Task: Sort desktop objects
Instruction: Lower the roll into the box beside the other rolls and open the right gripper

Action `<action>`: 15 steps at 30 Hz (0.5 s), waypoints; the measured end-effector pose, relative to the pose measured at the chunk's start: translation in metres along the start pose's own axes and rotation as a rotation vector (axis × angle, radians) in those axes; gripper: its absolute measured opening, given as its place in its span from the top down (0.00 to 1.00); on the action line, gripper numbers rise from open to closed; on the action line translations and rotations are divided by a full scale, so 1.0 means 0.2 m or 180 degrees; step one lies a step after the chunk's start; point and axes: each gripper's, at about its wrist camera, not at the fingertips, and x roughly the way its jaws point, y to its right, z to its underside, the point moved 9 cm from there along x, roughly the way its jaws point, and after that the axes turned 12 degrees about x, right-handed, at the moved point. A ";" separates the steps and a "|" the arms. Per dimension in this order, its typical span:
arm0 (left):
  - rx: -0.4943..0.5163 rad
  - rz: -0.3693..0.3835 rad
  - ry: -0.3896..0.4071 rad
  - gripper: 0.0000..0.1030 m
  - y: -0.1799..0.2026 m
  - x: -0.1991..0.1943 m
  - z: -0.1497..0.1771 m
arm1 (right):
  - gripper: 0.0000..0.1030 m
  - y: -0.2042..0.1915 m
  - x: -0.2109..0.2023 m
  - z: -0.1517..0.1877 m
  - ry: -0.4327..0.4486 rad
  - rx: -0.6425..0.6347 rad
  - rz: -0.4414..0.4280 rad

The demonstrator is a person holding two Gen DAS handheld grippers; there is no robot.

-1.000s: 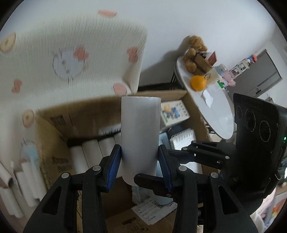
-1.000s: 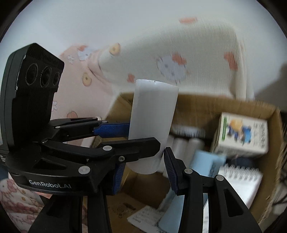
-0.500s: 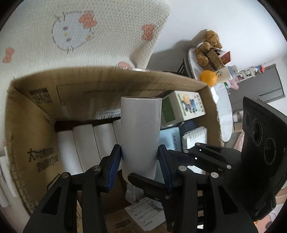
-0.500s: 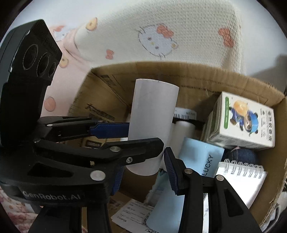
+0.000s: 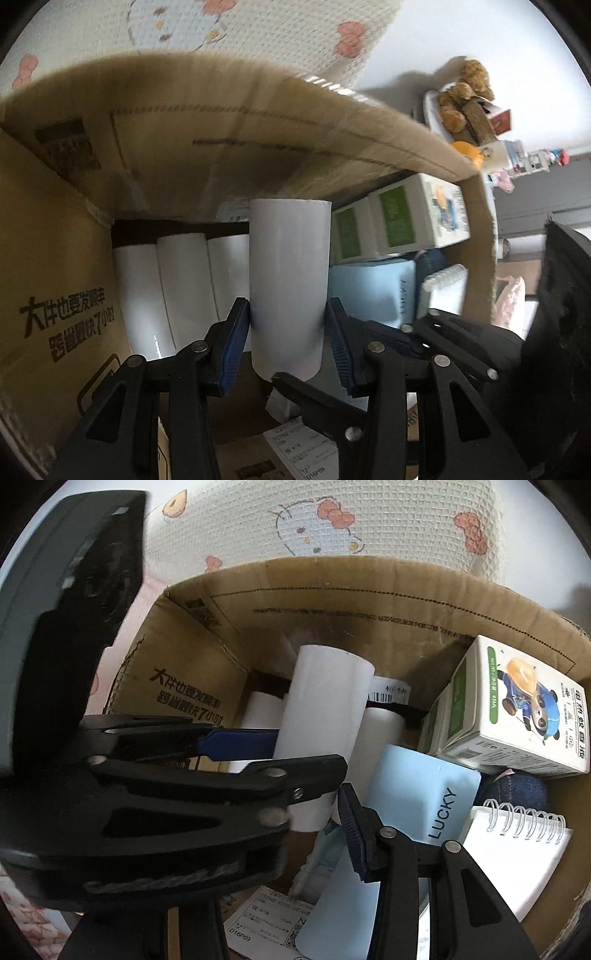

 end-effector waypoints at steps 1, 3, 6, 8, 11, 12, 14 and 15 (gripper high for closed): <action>-0.0016 -0.0011 -0.0019 0.55 -0.01 0.02 0.00 | 0.60 0.00 0.00 0.00 0.0007 -0.0028 0.0036; -0.0047 -0.0022 -0.0040 0.55 -0.02 0.04 0.00 | 0.61 0.01 0.01 0.00 0.0004 -0.0084 0.0114; -0.0087 0.0011 -0.0071 0.55 -0.01 0.07 -0.01 | 0.61 0.01 0.01 0.00 -0.0028 -0.0105 0.0130; -0.0147 0.0022 -0.0098 0.55 -0.02 0.10 0.00 | 0.61 0.02 0.01 0.00 -0.0038 -0.0130 0.0157; -0.0312 0.0118 -0.0125 0.55 -0.04 0.14 0.00 | 0.61 0.02 0.01 0.01 -0.0042 -0.0160 0.0209; -0.0347 0.0139 -0.0133 0.55 -0.05 0.15 0.00 | 0.61 0.02 0.01 0.01 -0.0044 -0.0174 0.0227; -0.0395 0.0180 -0.0149 0.55 -0.05 0.16 0.00 | 0.61 0.03 0.00 0.01 -0.0041 -0.0172 0.0247; -0.0405 0.0191 -0.0154 0.55 -0.05 0.17 -0.01 | 0.61 0.04 0.00 0.01 -0.0038 -0.0164 0.0261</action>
